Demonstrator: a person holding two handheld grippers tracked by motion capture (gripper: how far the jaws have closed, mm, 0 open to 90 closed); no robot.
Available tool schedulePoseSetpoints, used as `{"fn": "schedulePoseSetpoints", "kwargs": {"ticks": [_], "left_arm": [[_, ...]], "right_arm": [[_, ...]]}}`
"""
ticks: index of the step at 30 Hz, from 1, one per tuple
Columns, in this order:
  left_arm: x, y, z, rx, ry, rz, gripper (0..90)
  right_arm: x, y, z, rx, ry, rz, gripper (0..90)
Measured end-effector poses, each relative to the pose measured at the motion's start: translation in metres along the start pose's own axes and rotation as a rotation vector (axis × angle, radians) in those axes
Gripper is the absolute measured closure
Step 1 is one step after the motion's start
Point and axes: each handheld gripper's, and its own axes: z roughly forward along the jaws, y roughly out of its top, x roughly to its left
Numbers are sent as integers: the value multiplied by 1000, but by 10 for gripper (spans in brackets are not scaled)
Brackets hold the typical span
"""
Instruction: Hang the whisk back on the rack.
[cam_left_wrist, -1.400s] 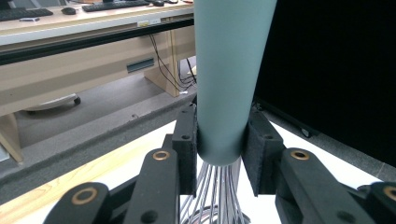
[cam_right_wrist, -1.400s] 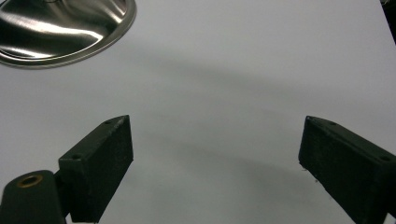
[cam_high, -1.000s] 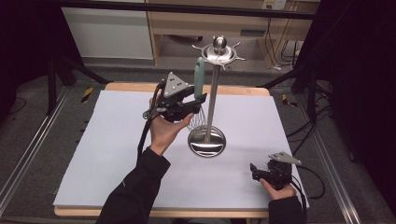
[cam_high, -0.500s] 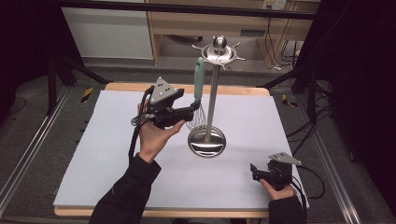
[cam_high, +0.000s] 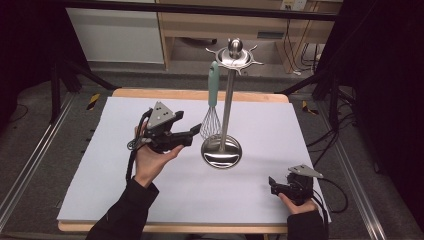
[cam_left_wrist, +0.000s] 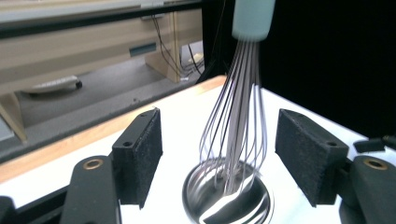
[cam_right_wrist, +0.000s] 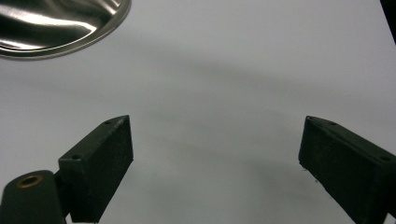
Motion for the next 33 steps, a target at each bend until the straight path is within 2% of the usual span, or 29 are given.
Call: {"fn": "schedulePoseSetpoints", "kwargs": {"ticks": [7,11,12,16,28,31,33], "left_arm": [[9,-33,-5,46,3,-12,302],[13,-44,-7,62,5,-20,299],[15,-55,-8,76,8,-20,296],[22,-71,-10,96,21,-34,291],[53,-117,-29,160,100,-88,285],[63,-131,-34,161,124,-124,285],[65,-134,-36,161,128,-130,284]], "right_arm": [[1,-1,1,9,-2,5,104],[0,-2,1,12,-4,1,102],[0,-2,2,13,-5,2,101],[0,-3,2,16,-8,1,100],[-1,-4,4,35,-26,-2,99],[-2,-5,4,38,-28,4,99],[-3,-6,4,39,-29,7,99]]}}
